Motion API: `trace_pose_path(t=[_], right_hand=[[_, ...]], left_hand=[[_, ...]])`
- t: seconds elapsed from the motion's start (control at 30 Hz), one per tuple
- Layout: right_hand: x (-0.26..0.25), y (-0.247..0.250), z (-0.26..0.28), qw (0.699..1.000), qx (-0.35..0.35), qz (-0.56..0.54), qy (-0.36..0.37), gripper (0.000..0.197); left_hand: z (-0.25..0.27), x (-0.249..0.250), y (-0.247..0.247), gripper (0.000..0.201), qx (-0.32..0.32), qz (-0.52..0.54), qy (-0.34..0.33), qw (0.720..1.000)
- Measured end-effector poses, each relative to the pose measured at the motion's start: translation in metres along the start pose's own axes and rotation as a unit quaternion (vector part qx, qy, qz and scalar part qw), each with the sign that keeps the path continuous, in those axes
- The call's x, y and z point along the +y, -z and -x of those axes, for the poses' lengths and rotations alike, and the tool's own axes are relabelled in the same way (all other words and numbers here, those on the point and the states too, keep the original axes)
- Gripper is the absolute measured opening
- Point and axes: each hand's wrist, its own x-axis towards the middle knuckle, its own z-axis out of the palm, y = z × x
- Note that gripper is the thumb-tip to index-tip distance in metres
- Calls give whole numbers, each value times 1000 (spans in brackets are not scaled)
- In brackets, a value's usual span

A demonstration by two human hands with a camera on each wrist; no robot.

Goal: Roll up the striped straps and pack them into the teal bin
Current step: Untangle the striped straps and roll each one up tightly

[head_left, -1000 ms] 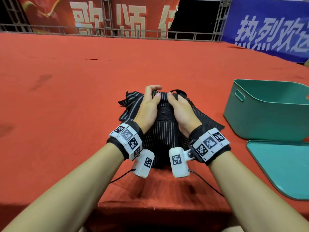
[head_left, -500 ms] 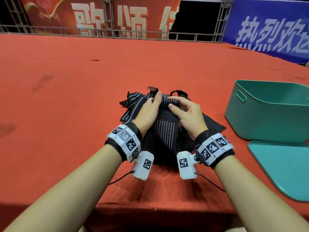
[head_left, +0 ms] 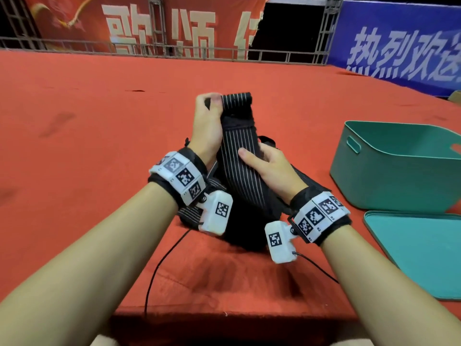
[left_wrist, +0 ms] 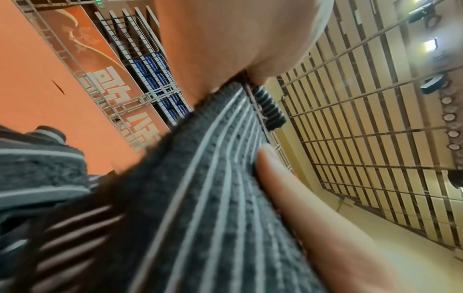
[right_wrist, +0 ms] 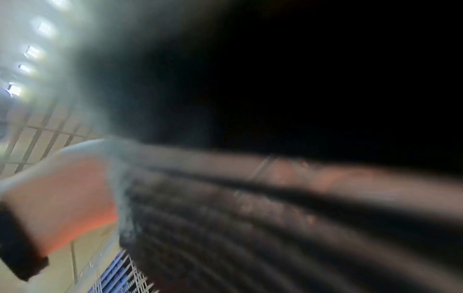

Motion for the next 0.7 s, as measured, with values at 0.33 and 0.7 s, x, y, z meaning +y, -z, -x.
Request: trace_pose_path(t=[0.33, 0.7], right_hand=[[6, 11, -2, 991, -109, -1, -82, 52], [9, 13, -15, 994, 108, -25, 12, 34]], left_hand=[[-16, 6, 8, 20, 23, 9, 24, 999], [29, -42, 7, 12, -146, -7, 57, 988]])
